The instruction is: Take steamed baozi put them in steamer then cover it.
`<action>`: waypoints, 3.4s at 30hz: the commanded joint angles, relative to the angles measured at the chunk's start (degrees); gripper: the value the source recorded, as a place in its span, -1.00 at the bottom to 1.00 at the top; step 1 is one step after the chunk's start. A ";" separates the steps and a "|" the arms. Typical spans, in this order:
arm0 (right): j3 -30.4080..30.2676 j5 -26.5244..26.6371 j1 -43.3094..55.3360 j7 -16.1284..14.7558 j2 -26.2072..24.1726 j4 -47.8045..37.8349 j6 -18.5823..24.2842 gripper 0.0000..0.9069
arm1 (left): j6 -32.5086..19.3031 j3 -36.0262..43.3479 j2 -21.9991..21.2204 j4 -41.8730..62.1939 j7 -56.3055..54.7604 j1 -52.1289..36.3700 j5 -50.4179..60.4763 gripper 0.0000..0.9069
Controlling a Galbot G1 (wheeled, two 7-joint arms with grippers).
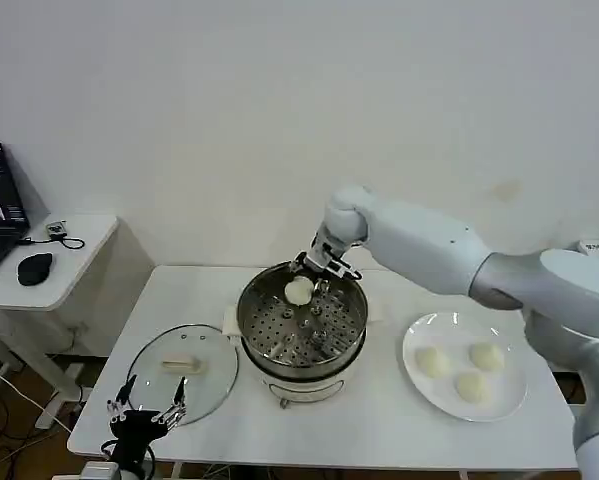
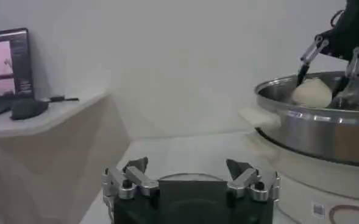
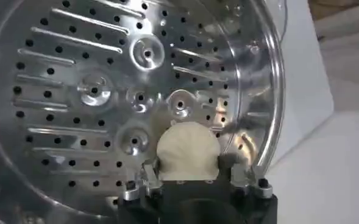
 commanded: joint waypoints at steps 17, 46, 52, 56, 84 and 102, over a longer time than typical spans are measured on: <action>0.08 -1.70 1.11 2.24 0.84 -1.53 4.52 1.00 | 0.13 0.14 -0.53 -0.86 0.10 0.52 0.09 1.00; -4.71 12.28 0.87 1.43 -55.20 40.09 -33.42 1.00 | 0.71 5.15 2.96 -0.51 0.84 -3.74 1.75 1.00; 9.18 9.00 -15.68 3.26 -56.68 38.95 -35.05 1.00 | 0.64 5.36 2.95 -0.19 0.96 -3.56 2.41 1.00; 16.50 7.46 -26.53 3.98 -54.40 37.53 -36.43 1.00 | 0.64 5.09 2.82 -0.05 0.98 -3.24 2.65 1.00; 16.68 5.50 -28.21 3.63 -38.83 22.32 -37.58 0.98 | 0.65 4.28 2.22 0.69 1.06 -2.45 3.54 1.00; 16.60 4.42 -27.05 2.74 -36.74 20.30 -39.09 0.42 | 0.61 4.01 1.94 0.75 1.00 -2.41 3.56 1.00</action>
